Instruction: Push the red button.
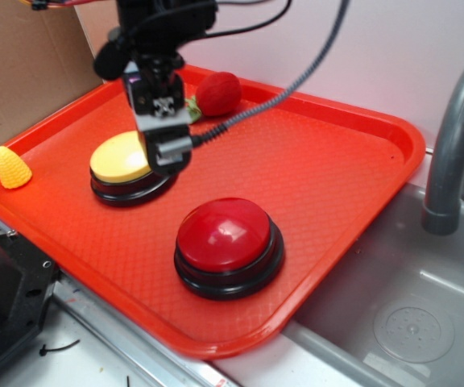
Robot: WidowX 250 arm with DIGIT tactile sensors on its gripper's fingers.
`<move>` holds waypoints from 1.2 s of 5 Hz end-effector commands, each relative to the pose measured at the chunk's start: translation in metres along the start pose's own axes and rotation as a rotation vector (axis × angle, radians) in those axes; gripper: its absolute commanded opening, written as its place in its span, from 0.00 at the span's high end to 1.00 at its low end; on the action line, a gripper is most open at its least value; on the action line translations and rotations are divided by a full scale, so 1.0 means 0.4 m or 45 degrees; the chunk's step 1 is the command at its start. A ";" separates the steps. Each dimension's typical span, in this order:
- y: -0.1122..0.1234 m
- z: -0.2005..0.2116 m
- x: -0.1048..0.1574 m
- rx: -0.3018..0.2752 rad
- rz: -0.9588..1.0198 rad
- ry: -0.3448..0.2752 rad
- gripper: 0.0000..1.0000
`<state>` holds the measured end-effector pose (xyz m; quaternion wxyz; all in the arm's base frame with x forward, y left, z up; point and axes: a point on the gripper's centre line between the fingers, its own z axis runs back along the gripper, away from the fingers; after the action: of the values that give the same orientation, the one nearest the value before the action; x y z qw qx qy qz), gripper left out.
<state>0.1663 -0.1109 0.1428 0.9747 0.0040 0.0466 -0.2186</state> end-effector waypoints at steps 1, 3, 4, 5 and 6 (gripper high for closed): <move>-0.004 0.073 -0.022 -0.019 0.080 -0.090 0.00; -0.003 0.095 -0.037 -0.015 0.105 -0.092 0.00; -0.002 0.102 -0.039 -0.011 0.110 -0.094 0.00; 0.000 0.111 -0.041 -0.004 0.114 -0.096 0.00; 0.003 0.119 -0.047 -0.005 0.125 -0.098 0.00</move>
<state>0.1558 -0.0965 0.1774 0.9839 0.0061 0.0395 -0.1741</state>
